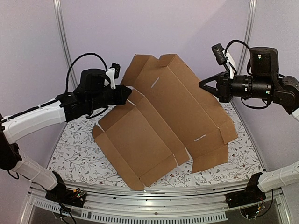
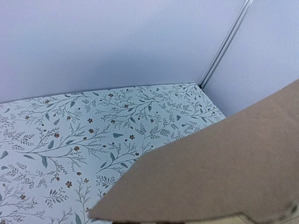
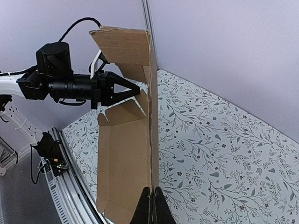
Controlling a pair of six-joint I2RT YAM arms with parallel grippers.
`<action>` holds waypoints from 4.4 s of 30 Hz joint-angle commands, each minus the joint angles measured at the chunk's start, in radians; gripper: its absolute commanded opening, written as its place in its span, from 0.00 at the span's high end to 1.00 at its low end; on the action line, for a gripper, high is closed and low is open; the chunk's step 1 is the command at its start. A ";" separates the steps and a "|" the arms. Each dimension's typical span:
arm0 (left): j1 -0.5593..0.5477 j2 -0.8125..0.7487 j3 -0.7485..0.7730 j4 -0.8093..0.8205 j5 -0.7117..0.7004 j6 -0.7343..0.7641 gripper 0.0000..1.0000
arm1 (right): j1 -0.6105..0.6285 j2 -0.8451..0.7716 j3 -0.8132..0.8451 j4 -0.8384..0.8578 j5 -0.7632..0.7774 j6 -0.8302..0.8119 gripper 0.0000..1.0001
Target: Fold the paper box
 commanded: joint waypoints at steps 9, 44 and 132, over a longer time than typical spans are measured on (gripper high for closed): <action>0.019 -0.004 0.063 0.009 -0.038 0.017 0.97 | -0.007 -0.051 -0.018 0.038 -0.057 0.014 1.00; 0.015 -0.027 -0.027 -0.053 0.178 -0.054 1.00 | -0.006 -0.040 -0.019 0.092 -0.030 0.043 1.00; 0.198 -0.193 -0.406 0.068 0.375 -0.006 1.00 | 0.040 0.186 -0.042 -0.152 -0.228 -0.684 1.00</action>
